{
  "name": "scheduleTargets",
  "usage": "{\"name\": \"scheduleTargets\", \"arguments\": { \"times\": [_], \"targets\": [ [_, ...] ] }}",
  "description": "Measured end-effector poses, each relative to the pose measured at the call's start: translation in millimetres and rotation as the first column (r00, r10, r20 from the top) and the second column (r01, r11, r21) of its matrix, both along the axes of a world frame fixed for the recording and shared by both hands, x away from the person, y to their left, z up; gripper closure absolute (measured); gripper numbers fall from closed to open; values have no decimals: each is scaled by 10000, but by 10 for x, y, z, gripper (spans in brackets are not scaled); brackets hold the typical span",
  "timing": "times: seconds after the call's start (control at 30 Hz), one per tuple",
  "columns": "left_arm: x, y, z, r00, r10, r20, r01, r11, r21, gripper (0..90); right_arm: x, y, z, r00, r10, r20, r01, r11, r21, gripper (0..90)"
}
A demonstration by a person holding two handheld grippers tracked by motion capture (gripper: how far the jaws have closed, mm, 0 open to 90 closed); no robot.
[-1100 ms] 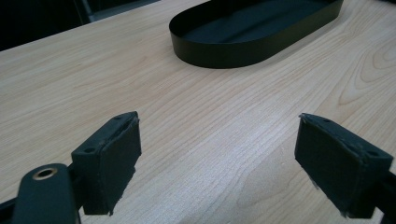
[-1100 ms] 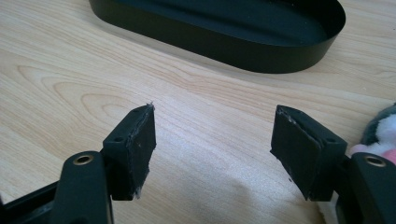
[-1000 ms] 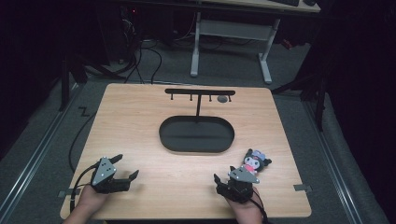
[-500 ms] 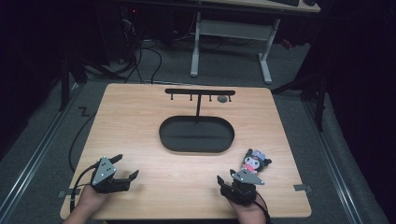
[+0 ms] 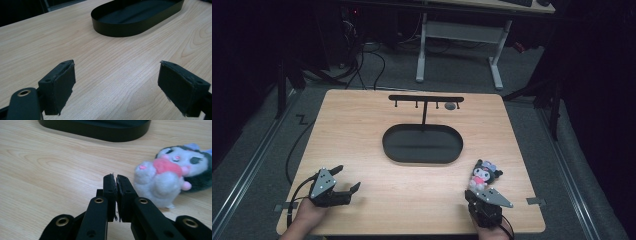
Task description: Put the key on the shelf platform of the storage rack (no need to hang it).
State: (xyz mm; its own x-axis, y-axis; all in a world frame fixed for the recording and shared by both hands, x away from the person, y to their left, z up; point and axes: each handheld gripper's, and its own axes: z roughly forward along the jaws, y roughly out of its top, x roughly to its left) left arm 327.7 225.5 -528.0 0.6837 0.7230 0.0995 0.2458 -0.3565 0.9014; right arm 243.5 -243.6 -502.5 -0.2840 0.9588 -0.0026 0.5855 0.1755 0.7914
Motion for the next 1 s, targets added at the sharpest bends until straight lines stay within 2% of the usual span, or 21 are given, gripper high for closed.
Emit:
{"name": "scheduleTargets", "arguments": {
  "times": [0.23, 0.4, 0.73, 1.0],
  "targets": [
    [1, 0, -1, 10000, 4, 3, -4, 10000, -3, 155, 27, -62, -8, 9988, -481, 93, 483, 9986, -203, 876],
    [0, -1, -1, 10000, -14, 8, 14, 10000, -1, 155, 82, -130, -54, 9964, -844, -10, 844, 9964, -119, 877],
    [-2, -1, 0, 10000, -7, -3, 7, 10000, 19, 155, 121, -188, -46, 9943, -1069, 55, 1069, 9942, -104, 876],
    [-1, 0, 0, 10000, -20, -1, 20, 10000, 9, 155, 100, -363, -35, 9872, -1594, 86, 1595, 9872, -53, 874]
  ]
}}
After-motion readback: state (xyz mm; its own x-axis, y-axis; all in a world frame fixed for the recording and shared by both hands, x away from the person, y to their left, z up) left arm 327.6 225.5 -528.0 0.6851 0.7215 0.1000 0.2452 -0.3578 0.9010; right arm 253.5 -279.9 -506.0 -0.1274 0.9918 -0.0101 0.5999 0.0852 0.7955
